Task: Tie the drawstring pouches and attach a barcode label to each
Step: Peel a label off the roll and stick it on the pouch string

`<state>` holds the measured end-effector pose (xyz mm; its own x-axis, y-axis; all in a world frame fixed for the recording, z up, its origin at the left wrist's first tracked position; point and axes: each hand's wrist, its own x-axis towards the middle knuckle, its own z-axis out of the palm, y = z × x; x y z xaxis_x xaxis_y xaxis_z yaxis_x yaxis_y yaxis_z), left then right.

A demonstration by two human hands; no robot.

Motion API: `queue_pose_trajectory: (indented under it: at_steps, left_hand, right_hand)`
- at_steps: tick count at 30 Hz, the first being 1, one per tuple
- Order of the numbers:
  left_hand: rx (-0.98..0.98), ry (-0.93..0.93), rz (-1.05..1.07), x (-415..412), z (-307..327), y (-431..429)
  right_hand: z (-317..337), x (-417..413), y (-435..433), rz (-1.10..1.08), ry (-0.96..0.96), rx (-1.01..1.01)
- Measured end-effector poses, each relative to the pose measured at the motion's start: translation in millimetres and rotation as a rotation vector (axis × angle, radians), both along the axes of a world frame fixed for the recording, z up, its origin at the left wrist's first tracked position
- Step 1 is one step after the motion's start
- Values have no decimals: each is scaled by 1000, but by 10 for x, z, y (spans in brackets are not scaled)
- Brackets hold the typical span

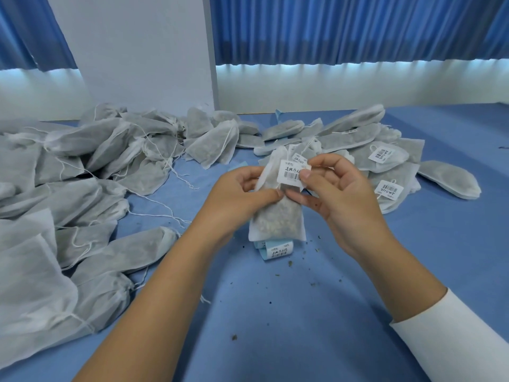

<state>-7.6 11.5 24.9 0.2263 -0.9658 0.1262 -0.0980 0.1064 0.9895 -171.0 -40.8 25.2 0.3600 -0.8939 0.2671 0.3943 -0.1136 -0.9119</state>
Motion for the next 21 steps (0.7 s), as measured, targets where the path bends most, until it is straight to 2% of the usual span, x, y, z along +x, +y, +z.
queue_pose_trajectory:
  at_steps: [5, 13, 21]
  left_hand:
    - [11, -5, -24, -9, 9, 9]
    - [-11, -15, -24, -44, 2, 29]
    - [-36, -44, 4, -126, -18, 31]
  right_hand:
    - [-27, 0, -6, -95, 167, -50]
    - [-72, 23, -4, -146, 162, 3]
    - [-103, 73, 17, -239, 196, -55]
